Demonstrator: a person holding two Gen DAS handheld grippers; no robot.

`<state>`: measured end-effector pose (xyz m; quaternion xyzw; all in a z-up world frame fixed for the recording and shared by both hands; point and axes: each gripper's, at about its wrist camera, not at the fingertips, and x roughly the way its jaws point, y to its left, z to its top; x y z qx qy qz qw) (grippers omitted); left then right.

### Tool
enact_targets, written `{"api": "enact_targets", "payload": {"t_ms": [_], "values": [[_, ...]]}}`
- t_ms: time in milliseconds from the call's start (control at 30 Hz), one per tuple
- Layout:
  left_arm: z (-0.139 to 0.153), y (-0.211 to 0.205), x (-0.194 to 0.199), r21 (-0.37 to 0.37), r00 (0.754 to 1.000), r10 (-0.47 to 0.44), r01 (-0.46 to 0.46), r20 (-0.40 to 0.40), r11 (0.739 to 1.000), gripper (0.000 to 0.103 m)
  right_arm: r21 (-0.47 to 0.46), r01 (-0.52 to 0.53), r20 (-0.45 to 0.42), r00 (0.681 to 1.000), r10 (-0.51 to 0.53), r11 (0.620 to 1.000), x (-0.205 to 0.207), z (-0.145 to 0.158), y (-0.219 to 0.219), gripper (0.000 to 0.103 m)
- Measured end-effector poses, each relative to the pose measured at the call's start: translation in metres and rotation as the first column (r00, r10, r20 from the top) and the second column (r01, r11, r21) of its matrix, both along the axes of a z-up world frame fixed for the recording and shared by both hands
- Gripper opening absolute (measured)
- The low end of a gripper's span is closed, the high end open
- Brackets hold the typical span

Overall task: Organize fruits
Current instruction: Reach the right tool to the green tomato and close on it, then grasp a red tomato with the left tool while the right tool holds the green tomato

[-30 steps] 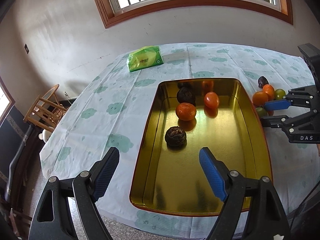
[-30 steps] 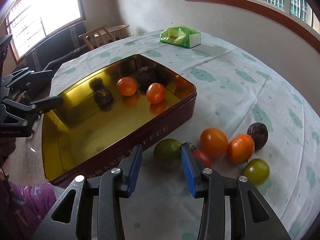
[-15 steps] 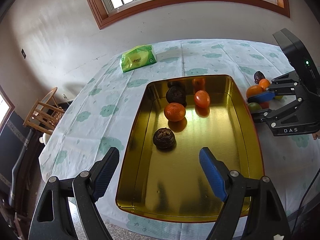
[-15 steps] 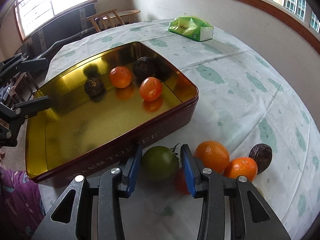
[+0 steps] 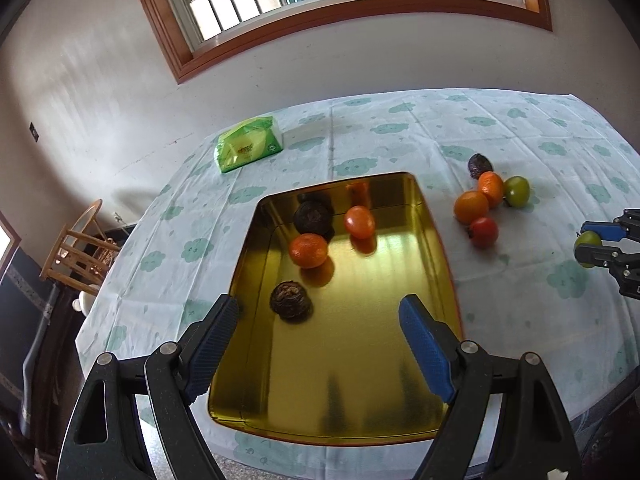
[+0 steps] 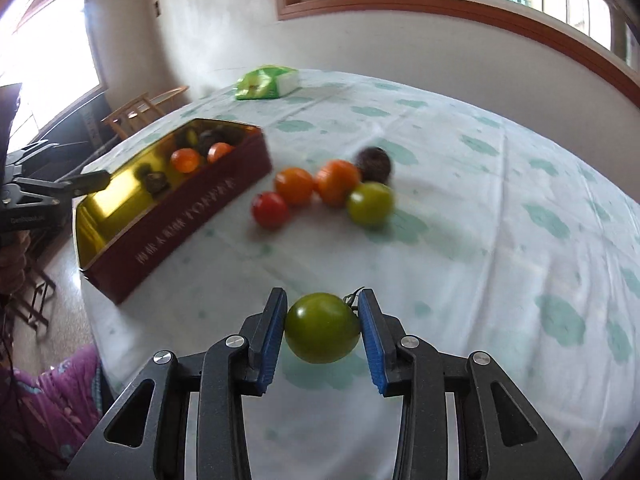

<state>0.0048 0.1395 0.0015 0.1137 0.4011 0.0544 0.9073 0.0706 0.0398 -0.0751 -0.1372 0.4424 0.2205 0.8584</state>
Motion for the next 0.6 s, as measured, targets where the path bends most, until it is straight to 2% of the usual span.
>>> {"api": "enact_targets", "payload": {"t_ms": [133,233,300,500,600], "values": [[0.013,-0.03,0.01,-0.032,0.994,-0.101,0.102,0.034,0.994,0.081,0.012,0.126,0.017,0.992,-0.126,0.992,-0.01,0.011,-0.064,0.038],[0.016,-0.053,0.025,-0.1,0.979,-0.202,0.202,0.017,0.974,0.083,0.011,0.19,0.016,0.982,-0.19,0.982,-0.003,0.006,-0.084,0.038],[0.013,-0.068,0.04,-0.138,0.969,-0.246,0.243,-0.008,0.96,0.083,0.048,0.206,0.016,0.978,-0.207,0.977,0.002,-0.001,-0.081,0.038],[-0.013,-0.095,0.083,-0.174,0.956,-0.265,0.242,-0.126,0.955,0.083,0.093,0.232,0.001,0.973,-0.233,0.968,0.003,-0.017,-0.07,0.039],[-0.026,-0.103,0.094,-0.145,0.954,-0.245,0.222,-0.172,0.964,0.083,0.125,0.235,-0.007,0.972,-0.236,0.964,0.001,-0.018,-0.072,0.039]]}}
